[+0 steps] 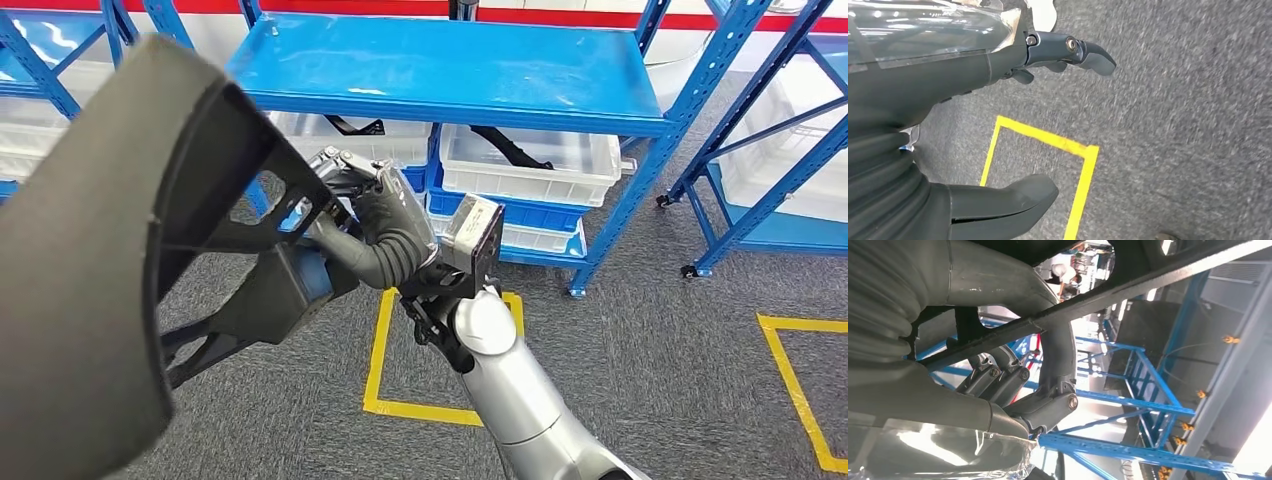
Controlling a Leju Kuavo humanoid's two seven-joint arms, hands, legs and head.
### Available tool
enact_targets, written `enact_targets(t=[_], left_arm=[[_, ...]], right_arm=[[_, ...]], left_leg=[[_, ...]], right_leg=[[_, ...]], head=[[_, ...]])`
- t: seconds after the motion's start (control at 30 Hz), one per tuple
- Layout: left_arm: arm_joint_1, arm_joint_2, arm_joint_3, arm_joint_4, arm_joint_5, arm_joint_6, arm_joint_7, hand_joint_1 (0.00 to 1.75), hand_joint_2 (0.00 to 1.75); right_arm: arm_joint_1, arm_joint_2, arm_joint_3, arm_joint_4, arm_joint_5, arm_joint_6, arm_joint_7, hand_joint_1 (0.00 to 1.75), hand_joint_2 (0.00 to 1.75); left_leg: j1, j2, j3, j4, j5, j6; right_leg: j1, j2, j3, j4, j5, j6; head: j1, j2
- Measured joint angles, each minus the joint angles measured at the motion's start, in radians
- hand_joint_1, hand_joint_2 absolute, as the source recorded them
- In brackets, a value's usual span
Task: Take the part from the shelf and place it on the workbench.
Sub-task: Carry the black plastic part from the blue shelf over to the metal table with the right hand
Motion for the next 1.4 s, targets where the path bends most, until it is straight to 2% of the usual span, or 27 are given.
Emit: enact_targets(t=[0.07, 0.1, 0.13, 0.17, 0.2, 0.3, 0.33, 0.4, 0.47, 0.5, 0.57, 0.63, 0.67, 0.7, 0.77, 0.8, 0.87, 0.93, 0.97, 1.0, 1.1, 1.13, 1.17, 1.2, 1.3, 1.37, 1.4], left_arm=[[0.000, 0.000, 0.000, 0.000, 0.000, -0.010, -0.010, 0.00, 1.75], [0.001, 0.000, -0.001, 0.000, 0.000, -0.014, -0.013, 0.00, 1.75], [0.002, 0.000, -0.001, 0.000, 0.000, -0.016, -0.015, 0.00, 1.75], [0.002, 0.000, -0.001, 0.000, 0.000, -0.019, -0.016, 0.00, 1.75], [0.003, 0.001, -0.001, 0.000, 0.000, -0.022, -0.018, 0.00, 1.75], [0.002, 0.002, -0.001, 0.000, 0.006, -0.037, -0.033, 0.00, 1.75], [0.001, 0.003, -0.001, 0.000, 0.009, -0.044, -0.039, 0.00, 1.75], [0.002, 0.004, -0.001, 0.000, 0.014, -0.057, -0.049, 0.00, 1.75], [0.002, 0.005, -0.001, 0.000, 0.018, -0.072, -0.054, 0.00, 1.75], [0.002, 0.006, -0.001, 0.000, 0.020, -0.081, -0.056, 0.00, 1.75], [0.002, 0.008, 0.000, 0.000, 0.025, -0.098, -0.060, 0.00, 1.75], [0.003, 0.008, 0.000, 0.000, 0.029, -0.111, -0.062, 0.00, 1.75], [0.003, 0.008, 0.000, 0.000, 0.030, -0.114, -0.062, 0.00, 1.75], [0.004, 0.008, 0.000, 0.000, 0.031, -0.119, -0.062, 0.00, 1.75], [0.004, 0.010, 0.001, 0.000, 0.036, -0.139, -0.068, 0.00, 1.75], [0.004, 0.011, 0.001, 0.000, 0.043, -0.159, -0.079, 0.00, 1.75], [0.007, 0.014, 0.002, 0.000, 0.058, -0.212, -0.123, 0.00, 1.75], [0.014, 0.018, 0.002, 0.000, 0.065, -0.251, -0.163, 0.00, 1.75], [0.016, 0.020, 0.002, 0.000, 0.066, -0.261, -0.171, 0.00, 1.75], [0.017, 0.021, 0.002, 0.000, 0.066, -0.267, -0.171, 0.00, 1.75], [0.017, 0.027, 0.002, 0.000, 0.066, -0.275, -0.164, 0.00, 1.75], [0.018, 0.029, 0.002, 0.000, 0.066, -0.276, -0.163, 0.00, 1.75], [0.018, 0.029, 0.002, 0.000, 0.066, -0.277, -0.162, 0.00, 1.75], [0.019, 0.030, 0.002, 0.000, 0.066, -0.277, -0.161, 0.00, 1.75], [0.019, 0.032, 0.002, 0.000, 0.066, -0.273, -0.160, 0.00, 1.75], [0.018, 0.032, 0.002, 0.000, 0.068, -0.266, -0.159, 0.00, 1.75], [0.018, 0.032, 0.002, 0.000, 0.069, -0.261, -0.157, 0.00, 1.75]], right_arm=[[0.001, 0.001, 0.000, 0.003, 0.001, 0.001, -0.002, 1.75, 1.75], [0.002, 0.001, 0.000, 0.005, 0.002, 0.002, -0.002, 1.75, 1.75], [0.004, 0.001, 0.000, 0.008, 0.003, 0.003, -0.002, 1.75, 1.75], [0.005, 0.001, 0.001, 0.009, 0.004, 0.004, -0.003, 1.75, 1.75], [0.005, 0.001, 0.001, 0.010, 0.005, 0.006, -0.004, 1.75, 1.75], [0.002, 0.002, 0.002, 0.010, 0.012, 0.009, -0.011, 1.75, 1.75], [0.001, 0.002, 0.002, 0.010, 0.015, 0.010, -0.014, 1.75, 1.75], [0.000, 0.003, 0.002, 0.009, 0.019, 0.010, -0.016, 1.75, 1.75], [-0.002, 0.004, 0.003, 0.008, 0.023, 0.010, -0.018, 1.75, 1.75], [-0.003, 0.004, 0.003, 0.007, 0.025, 0.010, -0.019, 1.75, 1.75], [-0.003, 0.000, 0.004, 0.008, 0.029, 0.010, -0.020, 1.75, 1.75], [0.000, -0.004, 0.005, 0.009, 0.030, 0.010, -0.021, 1.75, 1.75], [0.001, -0.005, 0.005, 0.010, 0.030, 0.010, -0.021, 1.75, 1.75], [0.001, -0.005, 0.006, 0.010, 0.031, 0.010, -0.021, 1.75, 1.75], [0.000, -0.005, 0.006, 0.010, 0.031, 0.012, -0.024, 1.75, 1.75], [-0.001, -0.005, 0.007, 0.010, 0.032, 0.014, -0.026, 1.75, 1.75], [-0.001, -0.005, 0.008, 0.010, 0.033, 0.017, -0.029, 1.75, 1.75], [-0.001, -0.002, 0.008, 0.010, 0.033, 0.018, -0.031, 1.75, 1.75], [-0.002, 0.000, 0.007, 0.010, 0.033, 0.019, -0.032, 1.75, 1.75], [-0.002, 0.002, 0.007, 0.010, 0.034, 0.020, -0.032, 1.75, 1.75], [-0.002, 0.002, 0.007, 0.010, 0.036, 0.023, -0.033, 1.75, 1.75], [-0.001, 0.002, 0.007, 0.010, 0.036, 0.024, -0.033, 1.75, 1.75], [0.000, 0.002, 0.007, 0.010, 0.036, 0.025, -0.033, 1.75, 1.75], [0.000, 0.002, 0.007, 0.010, 0.036, 0.026, -0.033, 1.75, 1.75], [-0.002, 0.004, 0.007, 0.010, 0.036, 0.027, -0.032, 1.75, 1.75], [-0.004, 0.005, 0.008, 0.009, 0.037, 0.028, -0.032, 1.75, 1.75], [-0.005, 0.006, 0.008, 0.009, 0.037, 0.029, -0.032, 1.75, 1.75]], left_leg=[[0.002, 0.018, -0.047, 0.130, -0.075, -0.006], [0.002, 0.020, -0.067, 0.190, -0.099, -0.009], [0.002, 0.022, -0.073, 0.222, -0.105, -0.011], [0.002, 0.025, -0.060, 0.216, -0.093, -0.012], [0.002, 0.029, -0.029, 0.173, -0.068, -0.011], [-0.005, 0.065, 0.080, -0.007, -0.019, 0.001], [-0.010, 0.072, 0.095, -0.035, -0.021, 0.007], [-0.014, 0.064, 0.094, -0.047, -0.025, 0.019], [-0.010, 0.050, 0.093, -0.056, -0.020, 0.033], [-0.007, 0.045, 0.092, -0.060, -0.017, 0.039], [-0.006, 0.030, 0.088, -0.062, -0.013, 0.048], [-0.005, 0.012, 0.085, -0.061, -0.010, 0.051], [-0.005, 0.002, 0.084, -0.061, -0.008, 0.050], [-0.004, -0.008, 0.084, -0.061, -0.006, 0.048], [-0.004, -0.028, 0.082, -0.059, -0.002, 0.040], [-0.005, -0.036, 0.079, -0.058, 0.001, 0.034], [-0.004, -0.050, 0.072, -0.060, 0.010, 0.019], [0.002, -0.056, 0.064, -0.061, 0.016, 0.005], [0.002, -0.045, 0.056, -0.047, 0.007, 0.000], [0.002, -0.028, 0.041, -0.014, -0.014, -0.004], [0.002, 0.015, -0.038, 0.171, -0.115, -0.010], [0.002, 0.019, -0.054, 0.215, -0.132, -0.012], [0.002, 0.022, -0.050, 0.221, -0.129, -0.012], [0.002, 0.027, -0.024, 0.187, -0.110, -0.011], [-0.003, 0.071, 0.094, -0.007, -0.046, 0.000], [-0.011, 0.082, 0.114, -0.049, -0.043, 0.013], [-0.013, 0.072, 0.111, -0.050, -0.039, 0.021]], right_leg=[[0.002, -0.019, -0.004, 0.000, 0.006, -0.010], [0.004, -0.030, -0.006, 0.001, 0.007, -0.011], [0.006, -0.040, -0.007, 0.001, 0.008, -0.011], [0.006, -0.049, -0.007, 0.001, 0.008, -0.012], [0.007, -0.058, -0.007, 0.002, 0.008, -0.012], [0.016, -0.078, -0.010, 0.004, 0.003, -0.005], [0.020, -0.084, -0.011, 0.004, 0.002, -0.001], [0.024, -0.095, -0.012, 0.005, 0.001, 0.006], [0.021, -0.076, -0.025, 0.027, -0.014, 0.013], [0.019, -0.059, -0.044, 0.065, -0.034, 0.013], [0.014, -0.030, -0.111, 0.202, -0.088, 0.009], [0.010, -0.025, -0.166, 0.309, -0.115, 0.014], [0.008, -0.024, -0.167, 0.305, -0.105, 0.022], [0.005, -0.021, -0.149, 0.263, -0.080, 0.033], [-0.004, 0.005, -0.084, 0.119, -0.020, 0.049], [-0.006, 0.019, -0.060, 0.063, 0.000, 0.050], [-0.003, 0.034, -0.043, 0.022, 0.015, 0.039], [-0.002, 0.021, -0.043, 0.020, 0.025, 0.022], [-0.004, 0.013, -0.043, 0.018, 0.030, 0.014], [-0.006, 0.005, -0.044, 0.015, 0.034, 0.006], [0.000, -0.025, -0.051, 0.015, 0.038, -0.007], [0.003, -0.035, -0.053, 0.016, 0.039, -0.008], [0.004, -0.046, -0.054, 0.016, 0.039, -0.008], [0.005, -0.056, -0.055, 0.016, 0.039, -0.008], [0.013, -0.081, -0.053, 0.018, 0.037, -0.004], [0.022, -0.094, -0.055, 0.018, 0.037, 0.003], [0.023, -0.101, -0.056, 0.018, 0.036, 0.007]], head=[[-0.001, 0.000], [-0.001, 0.000], [-0.001, 0.000], [-0.001, 0.000], [-0.001, 0.000], [-0.001, 0.000], [-0.001, 0.000], [0.000, 0.000], [0.001, 0.000], [0.001, 0.000], [0.001, 0.000], [0.001, 0.000], [0.001, 0.000], [0.001, 0.000], [0.001, 0.000], [0.001, 0.000], [0.001, 0.000], [0.000, 0.000], [-0.001, 0.000], [-0.002, 0.000], [-0.005, 0.000], [-0.005, 0.000], [-0.005, 0.000], [-0.005, 0.000], [-0.004, 0.000], [-0.002, 0.000], [-0.001, 0.000]])
